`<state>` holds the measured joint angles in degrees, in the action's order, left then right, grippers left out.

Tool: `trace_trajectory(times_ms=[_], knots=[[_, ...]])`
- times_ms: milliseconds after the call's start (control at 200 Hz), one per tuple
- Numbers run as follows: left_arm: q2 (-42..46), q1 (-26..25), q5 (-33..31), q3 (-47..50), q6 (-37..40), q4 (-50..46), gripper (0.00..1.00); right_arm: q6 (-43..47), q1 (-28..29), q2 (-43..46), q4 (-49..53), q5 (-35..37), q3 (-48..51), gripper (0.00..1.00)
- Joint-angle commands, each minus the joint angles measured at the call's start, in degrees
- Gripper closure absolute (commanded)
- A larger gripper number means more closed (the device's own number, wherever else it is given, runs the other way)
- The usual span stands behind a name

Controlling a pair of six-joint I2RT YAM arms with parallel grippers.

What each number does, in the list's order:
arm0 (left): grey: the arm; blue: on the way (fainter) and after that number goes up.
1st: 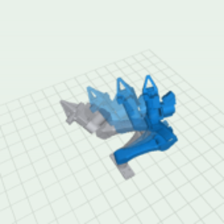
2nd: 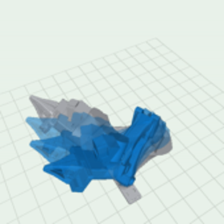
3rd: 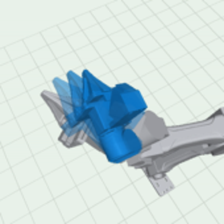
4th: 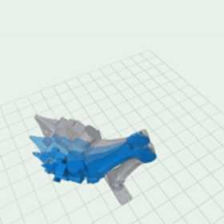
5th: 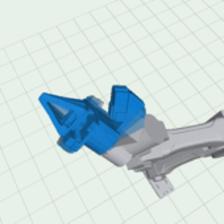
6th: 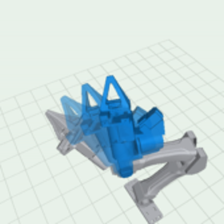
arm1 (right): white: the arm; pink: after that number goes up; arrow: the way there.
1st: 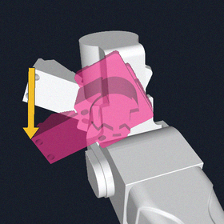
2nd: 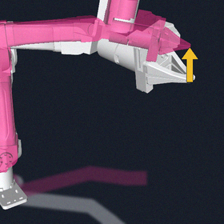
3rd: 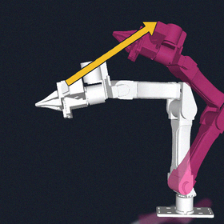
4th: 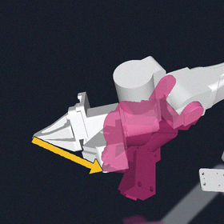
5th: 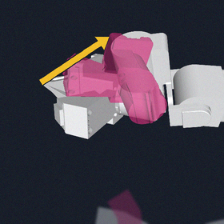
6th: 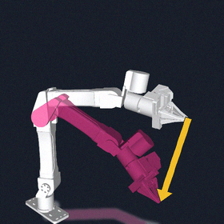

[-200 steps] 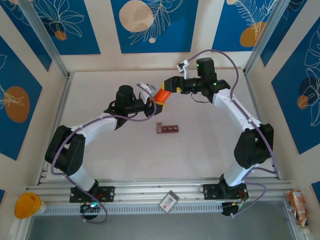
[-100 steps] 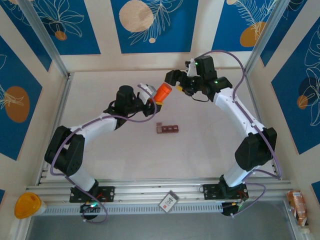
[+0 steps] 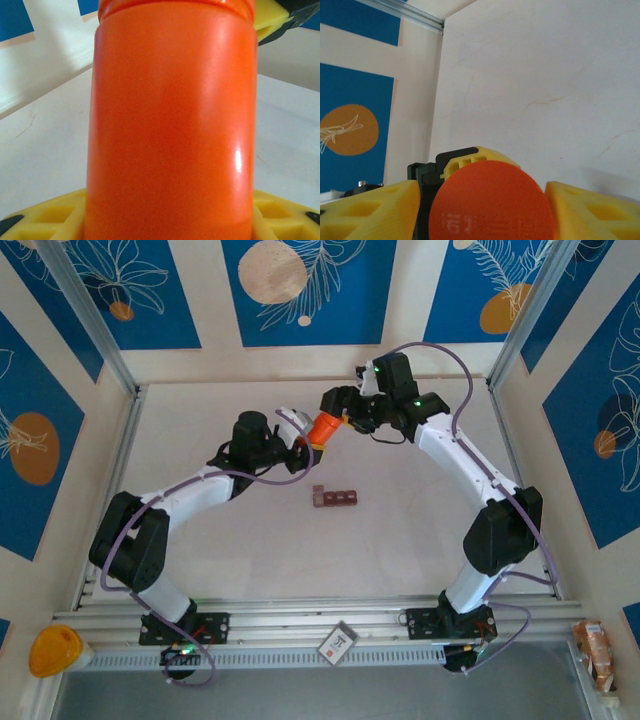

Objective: Sort the pills into containers

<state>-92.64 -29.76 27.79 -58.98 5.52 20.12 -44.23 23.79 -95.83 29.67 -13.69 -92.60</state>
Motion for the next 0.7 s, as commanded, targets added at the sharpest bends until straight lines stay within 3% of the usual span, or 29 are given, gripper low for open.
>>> trace_trajectory(times_ms=[0, 210, 415, 530, 575, 660, 695], knots=[[1.26, -0.12, 0.2, -1.3, 0.5, 1.04, 1.0, 0.57, 0.47, -0.42, -0.26, -2.35, -0.34, 0.4], [1.41, 0.0, 2.03, -1.27, -1.41, 2.46, 1.0, 5.19, -0.79, 0.3, -6.06, -9.21, 2.8, 0.5], [1.69, 0.44, 9.84, -2.94, -5.65, 2.32, 1.0, 25.69, -3.78, 2.66, -12.49, -20.07, 6.5, 0.46], [1.67, 0.58, 13.04, -2.94, -9.37, 4.58, 1.0, 26.91, -4.92, 2.79, -13.49, -23.2, 7.16, 0.45], [1.67, 0.58, 12.75, -3.06, -9.56, 4.29, 1.0, 26.17, -4.92, 2.53, -13.15, -23.14, 6.59, 0.42], [1.81, 0.64, 10.69, -2.9, -8.04, 3.28, 1.0, 22.52, -4.72, 3.06, -11.41, -19.89, 5.35, 0.18], [1.85, 0.61, 9.56, -2.94, -6.98, 2.33, 1.0, 20.83, -4.72, 3.44, -10.54, -17.8, 4.78, 0.15]])
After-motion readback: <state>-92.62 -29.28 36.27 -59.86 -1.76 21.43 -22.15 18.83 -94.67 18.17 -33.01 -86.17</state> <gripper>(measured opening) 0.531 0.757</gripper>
